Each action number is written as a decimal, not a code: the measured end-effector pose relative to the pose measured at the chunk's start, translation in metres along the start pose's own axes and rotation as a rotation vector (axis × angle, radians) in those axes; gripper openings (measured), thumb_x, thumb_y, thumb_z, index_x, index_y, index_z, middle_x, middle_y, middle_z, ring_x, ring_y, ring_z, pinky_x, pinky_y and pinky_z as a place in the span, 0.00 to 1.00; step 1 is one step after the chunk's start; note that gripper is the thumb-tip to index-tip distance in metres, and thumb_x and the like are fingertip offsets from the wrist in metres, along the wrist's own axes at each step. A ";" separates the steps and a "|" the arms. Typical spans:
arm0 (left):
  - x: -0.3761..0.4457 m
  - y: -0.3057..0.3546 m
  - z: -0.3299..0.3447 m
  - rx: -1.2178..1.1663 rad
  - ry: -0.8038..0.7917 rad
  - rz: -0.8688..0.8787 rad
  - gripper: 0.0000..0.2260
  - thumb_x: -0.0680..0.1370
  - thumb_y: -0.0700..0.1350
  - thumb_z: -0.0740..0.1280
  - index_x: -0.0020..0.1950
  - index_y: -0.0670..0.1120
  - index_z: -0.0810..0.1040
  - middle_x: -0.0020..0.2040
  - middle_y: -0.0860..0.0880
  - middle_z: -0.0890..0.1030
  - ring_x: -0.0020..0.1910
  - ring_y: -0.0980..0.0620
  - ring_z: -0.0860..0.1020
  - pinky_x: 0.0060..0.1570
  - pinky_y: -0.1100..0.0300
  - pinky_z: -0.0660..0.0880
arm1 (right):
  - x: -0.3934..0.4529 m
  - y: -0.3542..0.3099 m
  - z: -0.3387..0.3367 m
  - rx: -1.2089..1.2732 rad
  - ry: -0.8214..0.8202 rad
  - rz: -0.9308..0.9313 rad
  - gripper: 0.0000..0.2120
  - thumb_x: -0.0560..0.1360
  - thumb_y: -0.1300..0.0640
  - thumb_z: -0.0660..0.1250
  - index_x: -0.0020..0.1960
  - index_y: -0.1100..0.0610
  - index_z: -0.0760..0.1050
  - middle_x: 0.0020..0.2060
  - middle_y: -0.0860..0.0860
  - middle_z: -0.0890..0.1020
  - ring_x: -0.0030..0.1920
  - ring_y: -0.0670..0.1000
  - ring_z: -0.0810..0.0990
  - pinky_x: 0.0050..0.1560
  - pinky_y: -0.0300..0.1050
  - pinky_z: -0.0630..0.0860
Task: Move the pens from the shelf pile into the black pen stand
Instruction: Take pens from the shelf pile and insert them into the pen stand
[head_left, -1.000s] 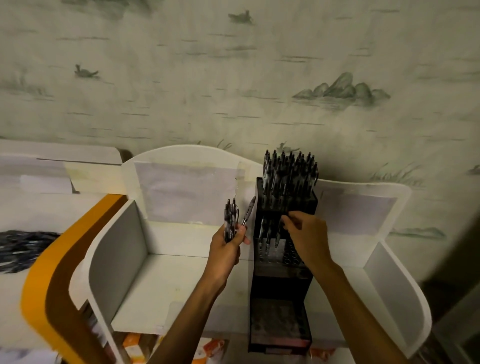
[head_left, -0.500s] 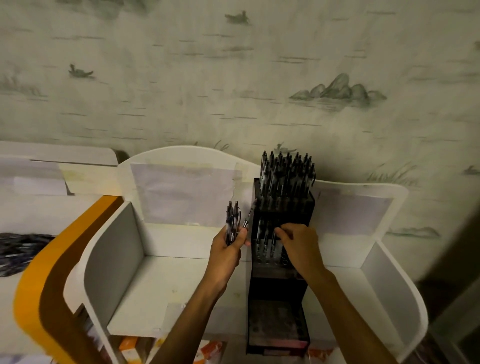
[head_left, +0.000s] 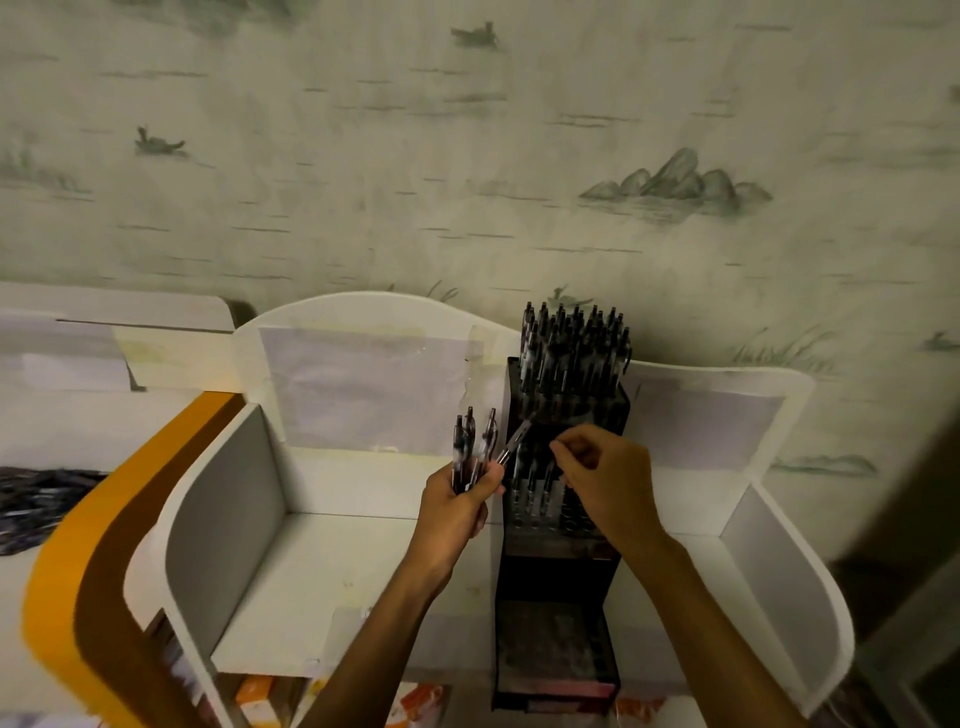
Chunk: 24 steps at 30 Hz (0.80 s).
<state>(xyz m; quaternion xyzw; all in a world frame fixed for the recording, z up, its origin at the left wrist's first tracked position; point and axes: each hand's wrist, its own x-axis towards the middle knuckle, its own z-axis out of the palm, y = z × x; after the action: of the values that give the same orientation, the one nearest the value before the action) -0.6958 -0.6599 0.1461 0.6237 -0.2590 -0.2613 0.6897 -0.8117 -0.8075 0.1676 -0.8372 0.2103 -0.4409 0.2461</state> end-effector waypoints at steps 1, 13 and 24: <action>0.000 0.000 0.001 0.003 -0.001 -0.009 0.13 0.79 0.50 0.69 0.51 0.40 0.81 0.34 0.51 0.82 0.25 0.54 0.68 0.26 0.64 0.66 | 0.002 -0.004 -0.001 -0.022 0.007 -0.069 0.04 0.73 0.60 0.74 0.48 0.56 0.82 0.40 0.48 0.84 0.37 0.42 0.81 0.42 0.35 0.80; 0.001 0.003 0.000 0.076 -0.035 0.041 0.12 0.80 0.48 0.67 0.52 0.40 0.82 0.30 0.52 0.80 0.23 0.57 0.69 0.26 0.65 0.67 | 0.005 -0.022 0.008 -0.234 -0.204 -0.396 0.10 0.72 0.61 0.74 0.54 0.57 0.82 0.55 0.47 0.79 0.46 0.46 0.82 0.52 0.36 0.79; 0.003 0.003 -0.009 0.053 0.066 0.052 0.11 0.80 0.52 0.66 0.51 0.47 0.83 0.32 0.51 0.79 0.27 0.55 0.70 0.28 0.63 0.68 | 0.011 -0.002 -0.004 -0.281 -0.258 -0.393 0.08 0.71 0.63 0.74 0.51 0.59 0.83 0.45 0.53 0.79 0.37 0.48 0.80 0.44 0.33 0.77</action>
<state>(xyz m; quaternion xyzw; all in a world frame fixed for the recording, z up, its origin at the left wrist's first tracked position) -0.6874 -0.6552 0.1488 0.6431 -0.2592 -0.2156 0.6876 -0.8096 -0.8131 0.1779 -0.9370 0.0697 -0.3365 0.0619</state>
